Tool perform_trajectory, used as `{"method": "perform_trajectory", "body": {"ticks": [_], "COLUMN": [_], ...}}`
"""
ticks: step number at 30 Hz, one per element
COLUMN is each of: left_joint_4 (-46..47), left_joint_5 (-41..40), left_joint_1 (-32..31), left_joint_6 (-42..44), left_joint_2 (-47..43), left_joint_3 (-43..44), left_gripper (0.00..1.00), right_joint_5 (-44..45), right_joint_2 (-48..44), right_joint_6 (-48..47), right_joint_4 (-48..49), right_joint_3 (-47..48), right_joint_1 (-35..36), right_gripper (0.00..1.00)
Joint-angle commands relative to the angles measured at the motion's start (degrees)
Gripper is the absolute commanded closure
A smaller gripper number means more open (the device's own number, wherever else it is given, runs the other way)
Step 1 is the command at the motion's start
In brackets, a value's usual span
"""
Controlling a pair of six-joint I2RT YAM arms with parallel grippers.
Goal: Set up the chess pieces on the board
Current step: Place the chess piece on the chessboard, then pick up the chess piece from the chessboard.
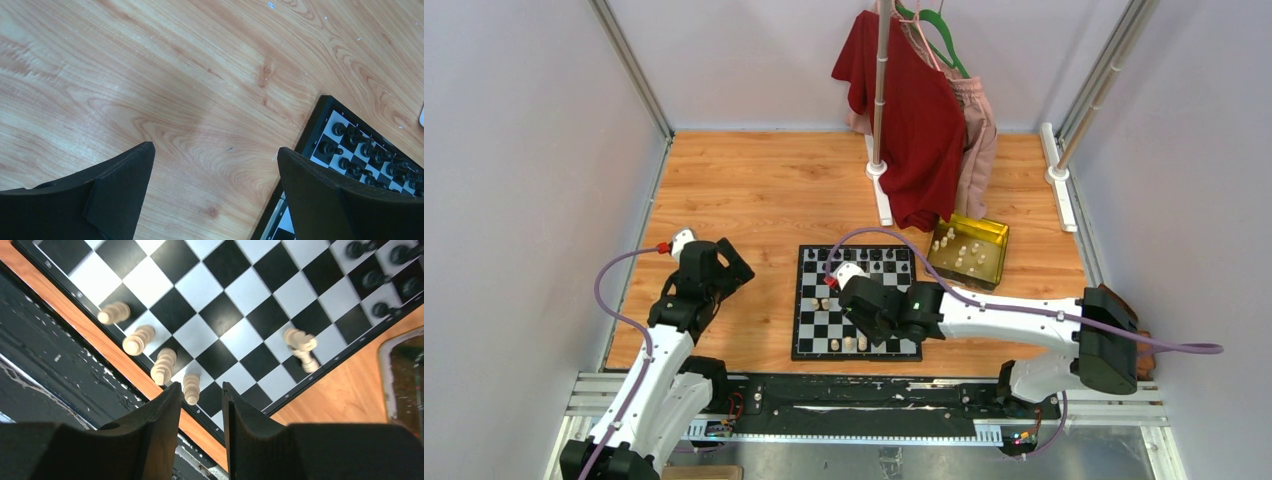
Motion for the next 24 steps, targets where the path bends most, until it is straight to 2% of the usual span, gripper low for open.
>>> {"method": "perform_trajectory", "body": {"ticks": [1, 8, 11, 14, 24], "left_joint_4": [0.37, 0.67, 1.02, 1.60, 2.88], "left_joint_5": [0.46, 0.30, 0.29, 0.45, 0.81], "left_joint_1": [0.60, 0.61, 0.61, 0.61, 0.61], "left_joint_6": [-0.38, -0.25, -0.17, -0.25, -0.26], "left_joint_2": [-0.58, -0.53, -0.23, 0.10, 1.14], "left_joint_3": [-0.28, -0.61, -0.87, -1.11, -1.68], "left_gripper": [0.00, 0.00, 0.00, 0.00, 0.00], "right_joint_5": [4.96, 3.00, 2.55, 1.44, -2.04], "right_joint_2": [-2.06, -1.62, -0.93, 0.16, 5.10], "right_joint_6": [-2.17, -3.93, -4.26, -4.51, -4.08], "right_joint_4": [-2.49, -0.72, 0.19, 1.32, 4.40], "right_joint_3": [3.98, 3.19, 2.51, 1.83, 1.22], "right_joint_1": [-0.50, -10.60, -13.68, -16.37, -19.78], "right_gripper": [0.59, 0.57, 0.52, 0.51, 0.51]}}
